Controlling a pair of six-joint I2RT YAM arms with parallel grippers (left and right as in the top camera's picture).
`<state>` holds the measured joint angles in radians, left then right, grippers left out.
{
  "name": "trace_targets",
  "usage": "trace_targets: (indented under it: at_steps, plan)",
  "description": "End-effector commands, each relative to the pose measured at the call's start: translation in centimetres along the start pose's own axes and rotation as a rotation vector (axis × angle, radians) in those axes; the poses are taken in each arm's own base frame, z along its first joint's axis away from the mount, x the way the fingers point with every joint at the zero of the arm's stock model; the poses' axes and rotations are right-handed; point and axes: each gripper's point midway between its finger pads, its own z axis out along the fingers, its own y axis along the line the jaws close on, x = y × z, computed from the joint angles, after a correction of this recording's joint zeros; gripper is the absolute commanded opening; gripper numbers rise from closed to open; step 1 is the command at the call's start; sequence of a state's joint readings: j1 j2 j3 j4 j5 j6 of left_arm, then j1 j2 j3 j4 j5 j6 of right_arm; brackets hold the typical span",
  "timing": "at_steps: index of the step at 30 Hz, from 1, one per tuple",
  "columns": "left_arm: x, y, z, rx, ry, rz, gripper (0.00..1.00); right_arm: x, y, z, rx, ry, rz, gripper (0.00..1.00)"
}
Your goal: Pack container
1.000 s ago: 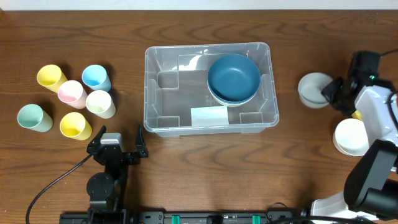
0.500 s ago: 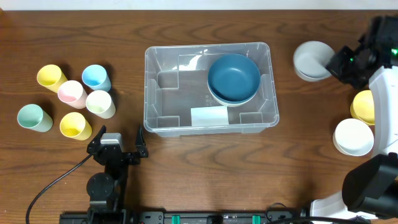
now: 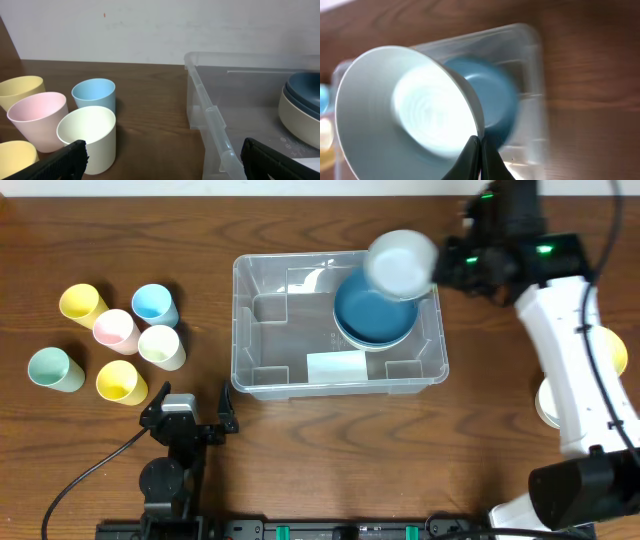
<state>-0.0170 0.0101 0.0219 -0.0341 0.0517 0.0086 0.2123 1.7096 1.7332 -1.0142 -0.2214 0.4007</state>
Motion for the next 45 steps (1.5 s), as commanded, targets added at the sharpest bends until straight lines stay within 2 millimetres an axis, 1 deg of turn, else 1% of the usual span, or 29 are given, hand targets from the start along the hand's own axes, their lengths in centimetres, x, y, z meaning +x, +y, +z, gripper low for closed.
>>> trace_targets:
  at_steps: [1, 5, 7, 9, 14, 16, 20, 25, 35, 39, 45]
  plan:
    - [1.6, 0.2, 0.1, -0.01, 0.046, 0.015, 0.98, 0.9, 4.1, -0.7, -0.045, -0.023, -0.086, 0.02]
    - [1.6, 0.2, 0.1, -0.01, 0.046, 0.015, 0.98, 3.4, 7.6, 0.8, -0.038, 0.007, -0.178, 0.03]
    - [1.6, 0.2, 0.1, -0.01, 0.046, 0.015, 0.98, 4.6, 8.6, 1.7, -0.029, 0.029, -0.21, 0.03]
    - [1.6, 0.2, 0.1, -0.01, 0.046, 0.015, 0.98, 5.8, 9.3, 2.9, -0.007, 0.054, -0.236, 0.02]
    - [1.6, 0.2, 0.1, -0.01, 0.046, 0.015, 0.98, 8.2, 9.8, 5.8, 0.037, 0.129, -0.263, 0.01]
    - [1.6, 0.2, 0.1, -0.01, 0.046, 0.015, 0.98, 9.1, 9.6, 6.8, 0.054, 0.166, -0.266, 0.01]
    - [1.6, 0.2, 0.1, -0.01, 0.046, 0.015, 0.98, 10.4, 9.0, 8.2, 0.085, 0.221, -0.273, 0.01]
    - [1.6, 0.2, 0.1, -0.01, 0.046, 0.015, 0.98, 11.6, 8.3, 8.9, 0.111, 0.258, -0.278, 0.01]
    - [1.6, 0.2, 0.1, -0.01, 0.046, 0.015, 0.98, 15.4, 5.3, 10.9, 0.175, 0.36, -0.278, 0.01]
    - [1.6, 0.2, 0.1, -0.01, 0.046, 0.015, 0.98, 16.2, 4.8, 11.5, 0.18, 0.373, -0.283, 0.01]
    - [1.6, 0.2, 0.1, -0.01, 0.046, 0.015, 0.98, 16.1, 5.3, 11.8, 0.165, 0.357, -0.298, 0.02]
